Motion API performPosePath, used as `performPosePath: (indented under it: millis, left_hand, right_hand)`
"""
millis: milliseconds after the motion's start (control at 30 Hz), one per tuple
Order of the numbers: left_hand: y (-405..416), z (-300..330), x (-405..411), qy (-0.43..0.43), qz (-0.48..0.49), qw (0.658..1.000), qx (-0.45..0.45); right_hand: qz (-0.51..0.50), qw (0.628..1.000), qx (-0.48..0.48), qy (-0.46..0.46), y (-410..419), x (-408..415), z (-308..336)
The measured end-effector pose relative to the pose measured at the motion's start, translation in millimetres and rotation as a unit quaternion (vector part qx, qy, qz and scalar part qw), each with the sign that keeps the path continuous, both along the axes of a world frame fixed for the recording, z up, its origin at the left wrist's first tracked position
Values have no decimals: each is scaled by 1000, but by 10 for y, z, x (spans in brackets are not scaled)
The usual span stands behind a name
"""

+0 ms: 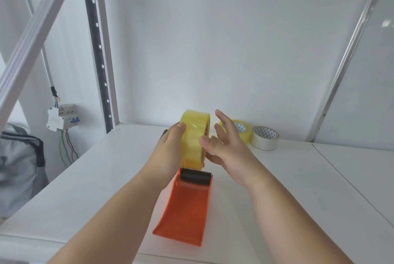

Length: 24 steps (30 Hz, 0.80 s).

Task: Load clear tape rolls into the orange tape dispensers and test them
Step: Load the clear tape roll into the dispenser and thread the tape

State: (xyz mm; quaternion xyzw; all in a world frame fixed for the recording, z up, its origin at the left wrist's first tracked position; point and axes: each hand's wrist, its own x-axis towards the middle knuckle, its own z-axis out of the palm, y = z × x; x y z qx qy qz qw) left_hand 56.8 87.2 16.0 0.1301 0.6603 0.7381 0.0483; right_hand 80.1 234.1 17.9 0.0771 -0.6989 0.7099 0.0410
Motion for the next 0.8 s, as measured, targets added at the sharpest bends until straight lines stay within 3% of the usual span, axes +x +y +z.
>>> performPosePath:
  millis: [200,367,533,800]
  left_hand:
    - [-126,42,-48,-2,-57,997,55]
    - [-201,65,-25,23,-42,999,-18]
    - [-333,124,38,45,-76,995,-39]
    - [-614,132,-12,59,23,994,-84]
  right_hand:
    - [-16,996,78,36,-9,21,56]
    - [-56,978,180,89,-112,118,44]
    - [-60,977,182,93,-40,174,107]
    - [-54,951,283,113,-157,75,127]
